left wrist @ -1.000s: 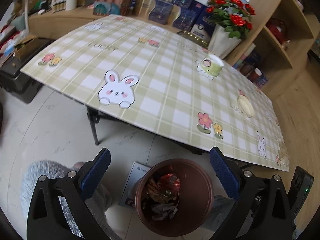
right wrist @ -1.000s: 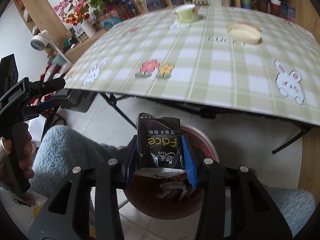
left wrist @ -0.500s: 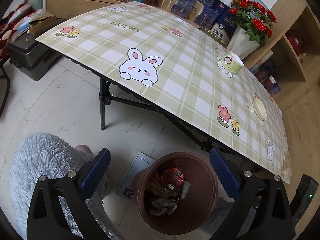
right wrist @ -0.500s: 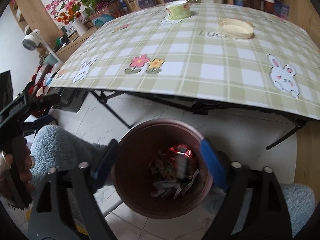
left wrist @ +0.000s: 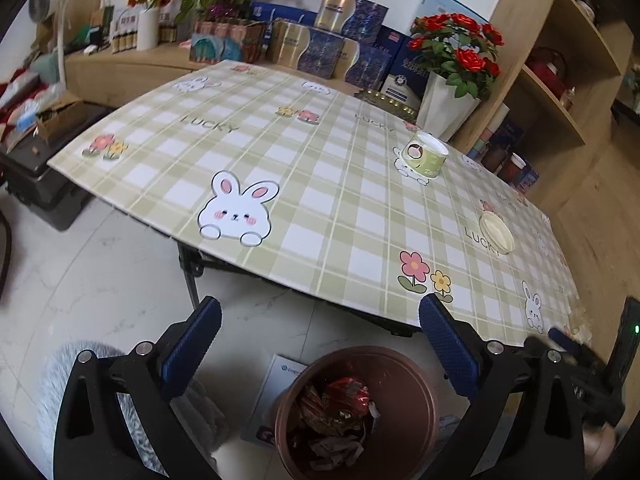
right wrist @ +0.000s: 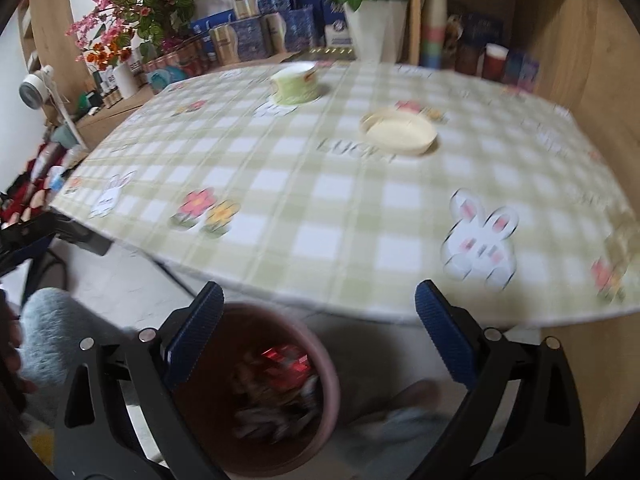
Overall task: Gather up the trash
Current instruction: 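Grasp the beige plastic lid with the right tool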
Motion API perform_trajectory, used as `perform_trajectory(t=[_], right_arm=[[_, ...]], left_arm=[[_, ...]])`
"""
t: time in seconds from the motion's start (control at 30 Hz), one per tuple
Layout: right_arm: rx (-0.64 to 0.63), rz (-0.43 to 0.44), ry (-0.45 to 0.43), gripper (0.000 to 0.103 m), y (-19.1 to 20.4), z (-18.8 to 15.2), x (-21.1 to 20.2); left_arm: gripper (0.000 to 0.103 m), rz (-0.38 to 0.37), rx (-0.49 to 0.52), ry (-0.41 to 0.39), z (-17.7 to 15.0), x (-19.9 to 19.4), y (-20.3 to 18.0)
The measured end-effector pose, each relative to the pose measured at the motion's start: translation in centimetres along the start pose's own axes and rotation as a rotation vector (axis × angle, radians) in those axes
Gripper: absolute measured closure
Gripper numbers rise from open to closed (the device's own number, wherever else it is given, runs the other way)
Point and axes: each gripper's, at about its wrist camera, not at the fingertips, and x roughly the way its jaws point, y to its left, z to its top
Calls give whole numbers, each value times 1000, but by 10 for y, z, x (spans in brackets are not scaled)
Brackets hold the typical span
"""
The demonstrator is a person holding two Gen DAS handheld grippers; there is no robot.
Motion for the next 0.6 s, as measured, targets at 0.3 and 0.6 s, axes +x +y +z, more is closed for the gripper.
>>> perform_trajectory(t=[0.3,0.6], right_arm=[[-5,-88,32,6,-54,61,65],[46,-126,107,6,-70,114,138]], left_arm=[[6,3,43,2,22,22,-12],[6,32,51,30,28,43,-11]])
